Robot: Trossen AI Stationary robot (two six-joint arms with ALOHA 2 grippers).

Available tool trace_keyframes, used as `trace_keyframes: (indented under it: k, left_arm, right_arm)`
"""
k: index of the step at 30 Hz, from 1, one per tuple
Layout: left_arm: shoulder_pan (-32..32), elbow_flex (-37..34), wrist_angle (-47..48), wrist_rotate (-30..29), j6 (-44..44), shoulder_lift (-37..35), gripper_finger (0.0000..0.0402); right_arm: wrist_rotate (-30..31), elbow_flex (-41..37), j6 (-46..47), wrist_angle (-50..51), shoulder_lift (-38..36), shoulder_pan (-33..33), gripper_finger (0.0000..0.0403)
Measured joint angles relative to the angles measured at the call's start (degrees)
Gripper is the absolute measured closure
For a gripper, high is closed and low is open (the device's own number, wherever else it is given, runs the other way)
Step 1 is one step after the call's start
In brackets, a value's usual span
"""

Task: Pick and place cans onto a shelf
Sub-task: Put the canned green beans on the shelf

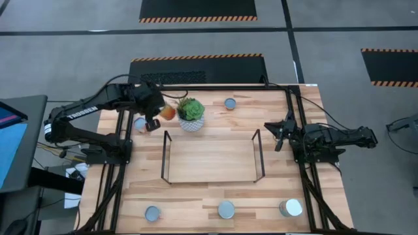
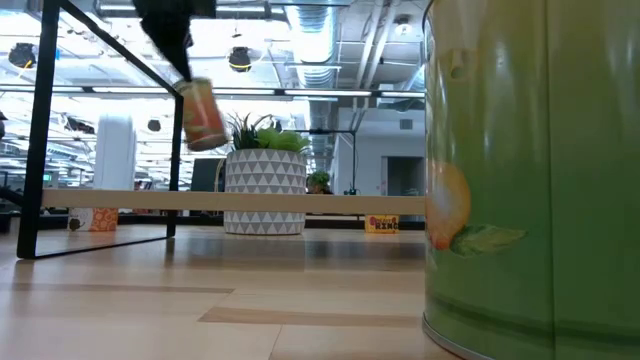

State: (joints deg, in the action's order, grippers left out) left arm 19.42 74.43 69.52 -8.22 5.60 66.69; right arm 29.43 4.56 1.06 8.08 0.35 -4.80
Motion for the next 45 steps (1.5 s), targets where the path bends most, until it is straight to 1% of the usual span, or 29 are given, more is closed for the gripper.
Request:
trace_keyframes:
  k: [4,10,13,17,20,22,26,29,32,36,40,45]
  left_arm:
    - [-4.94,2.43,-1.91,0.23,-0.54,2.46,0.0401]
    - [-13.69,8.06,3.09,-0.49,-5.13,10.07,0.0401]
    - [-17.30,11.79,5.49,-2.93,-6.35,13.89,0.0401]
    - [-20.95,16.63,8.09,-2.79,-8.19,18.64,0.0401]
    - [-23.01,18.34,7.96,-0.96,-9.25,20.85,0.0401]
    - [-24.17,18.40,7.97,0.43,-10.71,21.94,0.0401]
    - [-26.44,18.40,7.88,0.06,-12.46,23.75,0.0401]
    - [-27.86,18.38,7.58,-1.79,-14.58,24.52,0.0401]
    - [-29.03,16.46,6.03,-4.01,-16.98,24.38,0.0401]
    - [-30.47,13.69,6.64,-7.64,-23.54,24.48,0.0401]
    - [-31.76,11.65,5.38,-8.55,-25.60,24.48,0.0401]
    - [-32.98,9.95,3.87,-8.08,-25.85,24.44,0.0401]
  right_arm:
    - [-0.02,0.00,0.00,0.02,0.00,0.00,0.0341]
    - [0.00,0.00,0.00,0.02,0.01,0.00,0.0341]
    - [-0.01,0.00,0.01,0.04,0.00,0.00,0.0341]
    - [-0.01,0.00,0.02,0.07,0.00,0.00,0.0341]
    - [-0.02,0.00,0.02,0.07,0.00,0.00,0.0341]
    - [0.00,0.00,0.02,0.08,-0.01,0.00,0.0341]
    - [-0.01,0.00,0.02,0.07,0.00,0.00,0.0341]
    - [-0.02,0.00,0.02,0.07,-0.01,0.00,0.0341]
    - [-0.02,0.00,0.02,0.07,-0.01,0.00,0.0341]
    - [-0.02,0.00,0.03,0.06,-0.01,0.00,0.0341]
    - [-0.02,0.00,0.04,-0.28,-0.01,0.00,0.0341]
    - [-0.02,0.00,0.04,-0.35,0.01,0.00,0.0341]
